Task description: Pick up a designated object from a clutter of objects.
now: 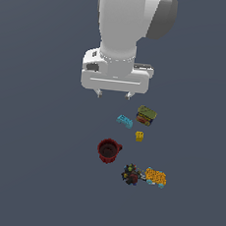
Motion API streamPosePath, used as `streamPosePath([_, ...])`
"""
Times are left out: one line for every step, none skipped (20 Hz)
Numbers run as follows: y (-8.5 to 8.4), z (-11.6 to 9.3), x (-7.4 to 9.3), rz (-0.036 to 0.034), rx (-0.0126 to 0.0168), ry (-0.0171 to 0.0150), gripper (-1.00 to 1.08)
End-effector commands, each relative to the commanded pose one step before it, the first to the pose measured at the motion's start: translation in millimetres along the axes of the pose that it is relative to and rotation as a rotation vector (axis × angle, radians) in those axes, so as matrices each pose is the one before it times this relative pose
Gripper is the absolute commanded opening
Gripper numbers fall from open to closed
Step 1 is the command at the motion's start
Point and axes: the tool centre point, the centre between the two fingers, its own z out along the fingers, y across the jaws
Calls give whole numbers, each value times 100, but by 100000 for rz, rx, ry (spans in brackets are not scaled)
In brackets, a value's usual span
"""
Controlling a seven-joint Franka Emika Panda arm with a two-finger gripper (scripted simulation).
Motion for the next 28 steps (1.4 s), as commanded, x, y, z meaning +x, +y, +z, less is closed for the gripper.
streamPosePath([1, 0, 0, 0, 0, 0, 100])
streamPosePath([-20, 8, 3, -36, 55, -22, 100])
streamPosePath([-55, 18, 6, -80, 138, -55, 100])
streamPosePath([-89, 34, 14, -144, 262, -103, 100])
streamPosePath([-122, 40, 18, -174, 353, -139, 100])
streamPosePath([-146, 43, 25, -183, 462, -180, 100])
streamPosePath([-126, 27, 25, -111, 444, -171, 100])
streamPosePath([-83, 4, 20, -15, 350, -134, 100])
streamPosePath([-44, -16, 15, 67, 250, -96, 100])
streamPosePath([-3, -28, 11, 127, 153, -58, 100])
streamPosePath([18, -27, 3, 114, 32, -12, 100])
streamPosePath([17, 5, -2, -7, -45, 17, 100])
streamPosePath([-35, 47, -9, -216, -96, 37, 100])
streamPosePath([-81, 98, -9, -429, -74, 29, 100])
streamPosePath([-130, 148, -12, -647, -72, 28, 100])
streamPosePath([-179, 199, -15, -871, -80, 32, 100])
streamPosePath([-223, 246, -19, -1082, -98, 40, 100])
streamPosePath([-263, 290, -24, -1283, -126, 51, 100])
streamPosePath([-301, 333, -29, -1480, -154, 62, 100])
streamPosePath([-340, 375, -34, -1675, -176, 71, 100])
streamPosePath([-380, 415, -38, -1868, -190, 78, 100])
streamPosePath([-425, 458, -43, -2076, -203, 84, 100])
streamPosePath([-468, 499, -48, -2282, -216, 92, 100])
streamPosePath([-512, 541, -53, -2492, -232, 100, 100])
streamPosePath([-558, 581, -59, -2705, -245, 108, 100])
streamPosePath([-605, 620, -64, -2922, -255, 116, 100])
streamPosePath([-653, 659, -70, -3142, -264, 124, 100])
streamPosePath([-702, 695, -75, -3362, -271, 133, 100])
